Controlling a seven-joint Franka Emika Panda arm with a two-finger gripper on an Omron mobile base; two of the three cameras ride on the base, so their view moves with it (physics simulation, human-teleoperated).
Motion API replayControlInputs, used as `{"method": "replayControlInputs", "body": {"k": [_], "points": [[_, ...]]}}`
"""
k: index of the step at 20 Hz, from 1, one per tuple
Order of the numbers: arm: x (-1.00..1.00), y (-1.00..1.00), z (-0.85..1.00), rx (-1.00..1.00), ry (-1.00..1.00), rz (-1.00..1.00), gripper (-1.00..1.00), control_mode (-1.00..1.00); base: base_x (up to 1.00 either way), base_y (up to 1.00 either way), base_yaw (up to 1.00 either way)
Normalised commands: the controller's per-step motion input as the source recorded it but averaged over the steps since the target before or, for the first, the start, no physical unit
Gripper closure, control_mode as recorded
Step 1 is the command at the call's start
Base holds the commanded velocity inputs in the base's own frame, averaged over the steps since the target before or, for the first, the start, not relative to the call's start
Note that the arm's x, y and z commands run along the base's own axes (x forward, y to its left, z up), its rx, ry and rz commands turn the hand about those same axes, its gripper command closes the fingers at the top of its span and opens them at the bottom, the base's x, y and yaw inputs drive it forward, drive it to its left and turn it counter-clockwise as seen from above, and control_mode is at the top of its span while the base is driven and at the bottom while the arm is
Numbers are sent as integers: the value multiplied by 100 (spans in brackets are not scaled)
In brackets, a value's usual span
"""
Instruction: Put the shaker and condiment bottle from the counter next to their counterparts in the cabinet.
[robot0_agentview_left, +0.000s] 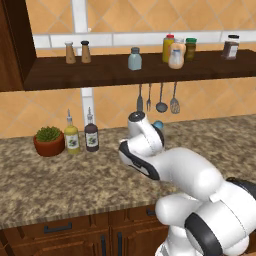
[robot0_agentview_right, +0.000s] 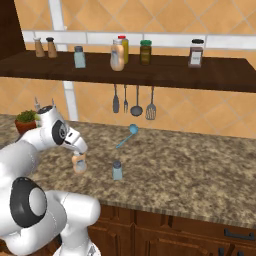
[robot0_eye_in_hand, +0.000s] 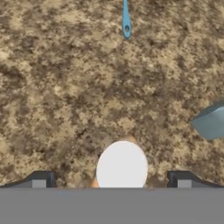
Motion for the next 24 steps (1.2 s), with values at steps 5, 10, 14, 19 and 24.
{"method": "replayControlInputs", "body": {"k": [5,10,14,19,24], "points": [[21,0,-16,0,4,-4,-100,-100,0,0,0],[13,0,-24,0,3,-3,-100,-100,0,0,0],[4,0,-36,0,4,-3,-100,-100,0,0,0],[2,0,-25,1,2,-2,100,-100,0,0,0],[0,0,-4,1,0,0,100,-100,0,0,0]]}}
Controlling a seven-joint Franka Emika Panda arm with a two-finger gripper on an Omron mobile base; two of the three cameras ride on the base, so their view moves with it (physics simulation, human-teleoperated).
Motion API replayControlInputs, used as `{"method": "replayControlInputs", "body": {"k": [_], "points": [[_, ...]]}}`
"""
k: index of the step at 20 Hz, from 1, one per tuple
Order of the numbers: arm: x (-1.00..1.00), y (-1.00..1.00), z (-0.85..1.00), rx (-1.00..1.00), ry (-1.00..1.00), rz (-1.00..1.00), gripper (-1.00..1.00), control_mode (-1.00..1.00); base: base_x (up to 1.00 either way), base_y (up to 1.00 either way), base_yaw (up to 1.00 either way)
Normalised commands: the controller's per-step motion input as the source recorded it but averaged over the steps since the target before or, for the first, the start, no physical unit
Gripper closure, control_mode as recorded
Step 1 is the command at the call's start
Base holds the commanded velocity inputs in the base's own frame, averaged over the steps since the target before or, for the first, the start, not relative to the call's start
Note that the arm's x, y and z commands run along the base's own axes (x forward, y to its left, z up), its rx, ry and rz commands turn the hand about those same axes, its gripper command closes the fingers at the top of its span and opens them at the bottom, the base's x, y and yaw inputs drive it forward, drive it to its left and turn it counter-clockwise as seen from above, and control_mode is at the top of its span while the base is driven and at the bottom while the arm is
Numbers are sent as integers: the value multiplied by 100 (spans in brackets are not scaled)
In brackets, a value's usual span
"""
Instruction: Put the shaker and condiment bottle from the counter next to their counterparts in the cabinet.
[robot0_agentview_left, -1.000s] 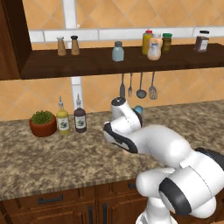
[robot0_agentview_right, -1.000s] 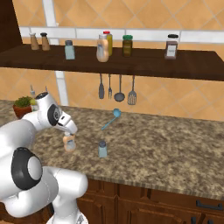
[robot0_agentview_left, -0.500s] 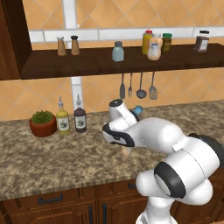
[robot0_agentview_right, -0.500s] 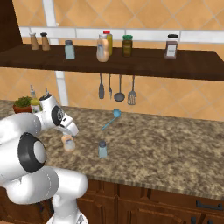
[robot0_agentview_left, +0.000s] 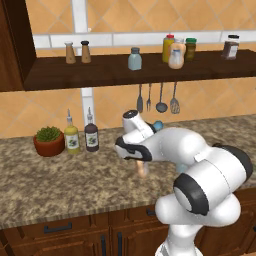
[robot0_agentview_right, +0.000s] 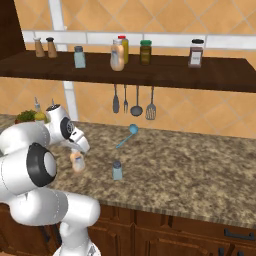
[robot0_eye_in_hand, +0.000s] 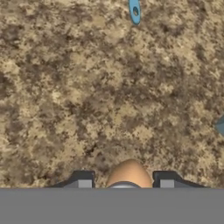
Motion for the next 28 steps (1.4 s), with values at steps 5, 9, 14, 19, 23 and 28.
{"method": "replayControlInputs", "body": {"k": [5,9,14,19,23,28], "points": [[0,0,20,0,-2,0,100,-100,0,0,0],[-2,-6,50,0,-6,0,100,-100,0,0,0],[-2,-23,57,3,-1,0,100,-100,0,0,0],[-2,-26,48,1,0,0,100,-100,0,0,0],[-12,-12,27,-5,-5,0,100,-100,0,0,0],[-7,-18,42,-1,-4,0,100,-100,0,0,0]]}}
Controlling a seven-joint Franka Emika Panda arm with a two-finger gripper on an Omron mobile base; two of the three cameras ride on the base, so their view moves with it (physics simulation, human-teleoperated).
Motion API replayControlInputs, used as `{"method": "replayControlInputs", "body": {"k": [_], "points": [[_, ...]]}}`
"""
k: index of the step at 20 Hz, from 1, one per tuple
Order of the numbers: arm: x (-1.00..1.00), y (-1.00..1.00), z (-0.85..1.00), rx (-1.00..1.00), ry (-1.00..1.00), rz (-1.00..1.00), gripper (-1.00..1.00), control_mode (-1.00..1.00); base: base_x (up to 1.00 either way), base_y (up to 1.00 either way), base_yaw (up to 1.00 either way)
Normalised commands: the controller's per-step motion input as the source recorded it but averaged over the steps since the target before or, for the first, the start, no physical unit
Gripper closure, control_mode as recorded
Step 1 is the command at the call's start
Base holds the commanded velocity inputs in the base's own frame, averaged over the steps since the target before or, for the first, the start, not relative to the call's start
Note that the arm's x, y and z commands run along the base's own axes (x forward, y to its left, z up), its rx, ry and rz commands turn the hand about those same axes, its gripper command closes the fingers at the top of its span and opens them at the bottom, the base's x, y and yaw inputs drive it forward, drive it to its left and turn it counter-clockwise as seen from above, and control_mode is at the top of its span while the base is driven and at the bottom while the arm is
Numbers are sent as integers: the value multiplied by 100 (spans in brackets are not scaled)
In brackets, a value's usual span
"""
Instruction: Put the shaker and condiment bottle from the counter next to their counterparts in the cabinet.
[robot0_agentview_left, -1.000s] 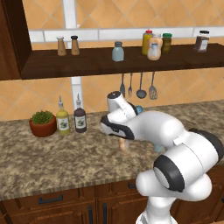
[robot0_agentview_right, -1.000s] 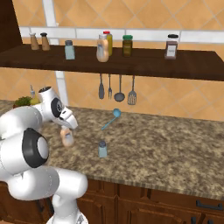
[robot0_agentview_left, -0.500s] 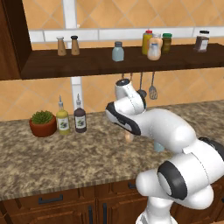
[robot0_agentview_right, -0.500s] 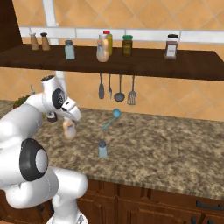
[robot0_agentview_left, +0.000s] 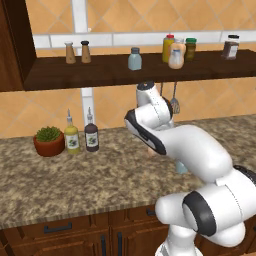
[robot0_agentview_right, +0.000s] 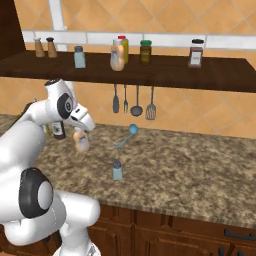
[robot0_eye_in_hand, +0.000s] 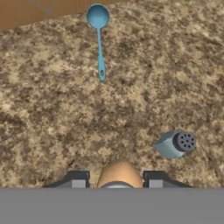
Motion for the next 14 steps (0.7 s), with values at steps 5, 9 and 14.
{"method": "replayControlInputs", "body": {"k": [5,9,14], "points": [[-10,-29,63,2,-3,0,100,-100,0,0,0],[-11,-32,64,3,-3,0,100,-100,0,0,0],[-14,-26,62,6,-2,0,100,-100,0,0,0]]}}
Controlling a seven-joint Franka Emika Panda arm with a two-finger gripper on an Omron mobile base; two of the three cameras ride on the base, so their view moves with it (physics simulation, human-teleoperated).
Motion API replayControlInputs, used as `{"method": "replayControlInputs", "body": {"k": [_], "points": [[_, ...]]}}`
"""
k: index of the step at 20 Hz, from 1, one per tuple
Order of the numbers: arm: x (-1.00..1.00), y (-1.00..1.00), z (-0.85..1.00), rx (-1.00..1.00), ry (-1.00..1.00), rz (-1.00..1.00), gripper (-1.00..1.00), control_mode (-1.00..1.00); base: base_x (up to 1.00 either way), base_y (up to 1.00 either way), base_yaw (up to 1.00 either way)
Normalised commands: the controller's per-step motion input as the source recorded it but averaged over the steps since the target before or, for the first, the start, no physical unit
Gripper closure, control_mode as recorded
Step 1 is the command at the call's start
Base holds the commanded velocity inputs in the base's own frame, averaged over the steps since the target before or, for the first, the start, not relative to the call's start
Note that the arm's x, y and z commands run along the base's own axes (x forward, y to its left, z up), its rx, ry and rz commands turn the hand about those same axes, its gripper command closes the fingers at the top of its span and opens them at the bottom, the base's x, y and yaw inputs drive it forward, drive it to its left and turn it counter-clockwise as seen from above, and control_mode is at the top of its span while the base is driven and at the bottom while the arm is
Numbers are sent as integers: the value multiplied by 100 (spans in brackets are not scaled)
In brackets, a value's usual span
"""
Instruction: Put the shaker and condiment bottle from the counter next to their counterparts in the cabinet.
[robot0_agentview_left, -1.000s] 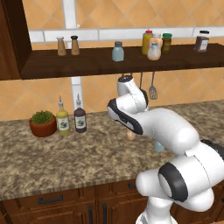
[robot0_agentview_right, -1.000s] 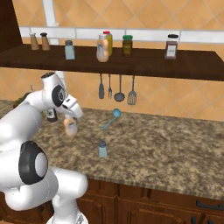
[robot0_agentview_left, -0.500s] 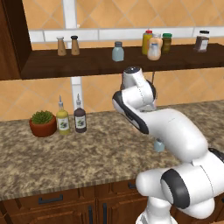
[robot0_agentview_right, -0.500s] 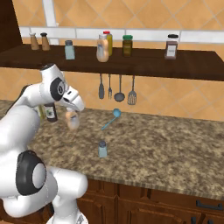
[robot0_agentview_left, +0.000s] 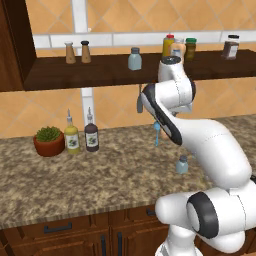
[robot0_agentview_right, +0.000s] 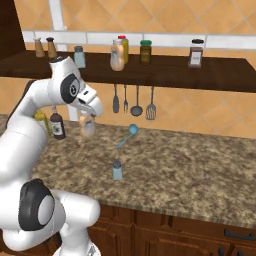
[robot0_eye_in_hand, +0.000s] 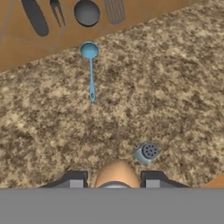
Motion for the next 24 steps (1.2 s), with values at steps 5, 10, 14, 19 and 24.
{"method": "replayControlInputs", "body": {"k": [5,10,14,19,24], "points": [[-6,-26,68,5,0,0,100,-100,0,0,0],[-2,-24,57,1,0,0,100,-100,0,0,0],[-3,-22,36,-2,-7,0,100,-100,0,0,0],[-2,-23,43,-1,-10,0,100,-100,0,0,0],[-2,-24,53,0,-8,0,100,-100,0,0,0]]}}
